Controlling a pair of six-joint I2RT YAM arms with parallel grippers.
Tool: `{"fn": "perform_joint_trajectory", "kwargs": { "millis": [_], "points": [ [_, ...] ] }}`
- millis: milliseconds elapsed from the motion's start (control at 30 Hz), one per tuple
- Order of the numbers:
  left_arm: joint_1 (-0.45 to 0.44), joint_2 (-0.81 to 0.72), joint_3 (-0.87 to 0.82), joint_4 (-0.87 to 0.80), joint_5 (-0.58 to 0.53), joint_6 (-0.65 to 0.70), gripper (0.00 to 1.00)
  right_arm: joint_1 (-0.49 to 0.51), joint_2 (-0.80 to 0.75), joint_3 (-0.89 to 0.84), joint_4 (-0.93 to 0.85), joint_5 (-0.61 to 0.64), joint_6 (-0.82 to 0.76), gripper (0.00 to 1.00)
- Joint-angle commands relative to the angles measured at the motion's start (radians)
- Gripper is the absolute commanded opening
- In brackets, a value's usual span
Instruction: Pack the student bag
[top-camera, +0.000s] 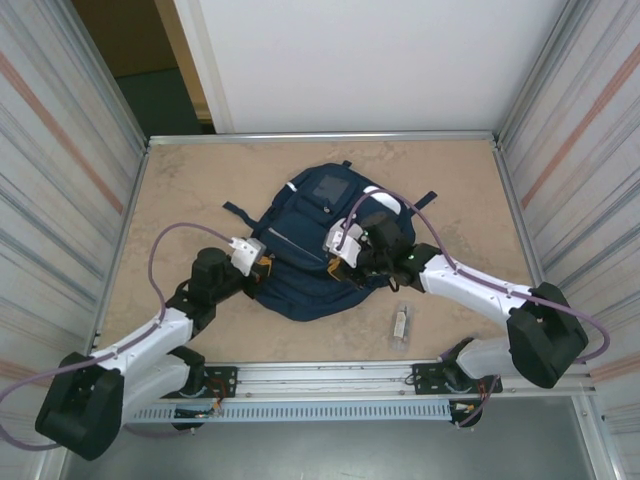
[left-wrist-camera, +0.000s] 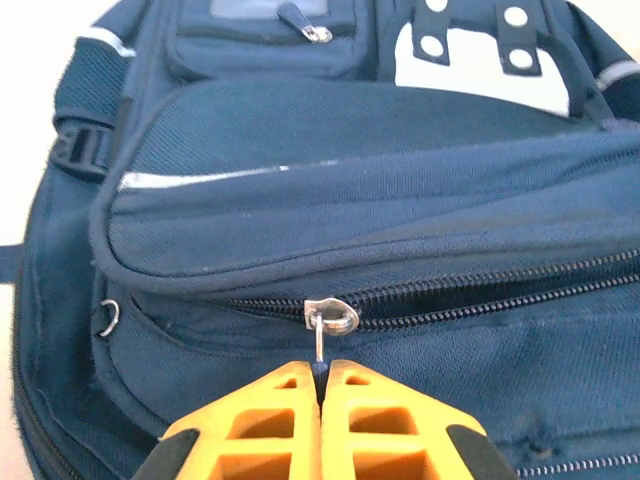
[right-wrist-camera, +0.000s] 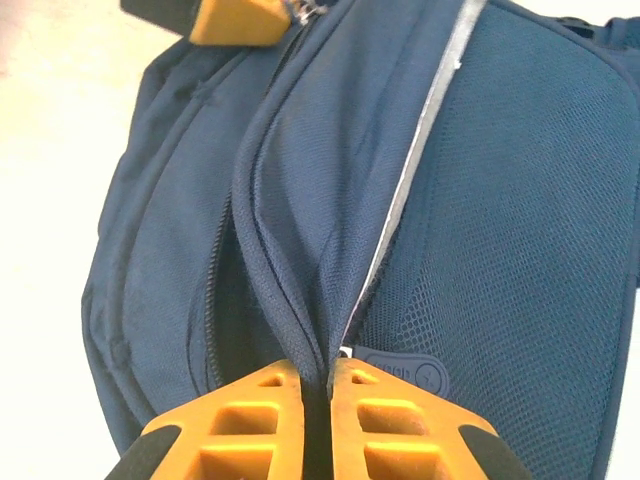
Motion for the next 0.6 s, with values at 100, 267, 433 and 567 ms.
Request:
{"fn": "perform_joint_trajectory", "kwargs": {
  "millis": [100,267,433,567],
  "points": [
    [-0.065,0.023,0.089,-0.047,0.075,-0.015,0.00,0.000,-0.086,-0.036,0.023,-0.030,-0.006,0.37],
    [-0.174,-0.026,0.091,-0.023,0.064,-0.054,0.00,0.123,-0.157,-0.025,-0.010,0.051,-0.073,0.43],
    [-0.240,-0.010,0.132,-0.024,0.061,-0.125,0.00,0.181,-0.165,-0.077,0.135,0.160,-0.099,0.51],
    [-0.289,-0.014,0.150,-0.007,0.050,-0.139,0.00,0.200,-0.115,-0.095,0.191,0.188,-0.121,0.51]
  ]
}}
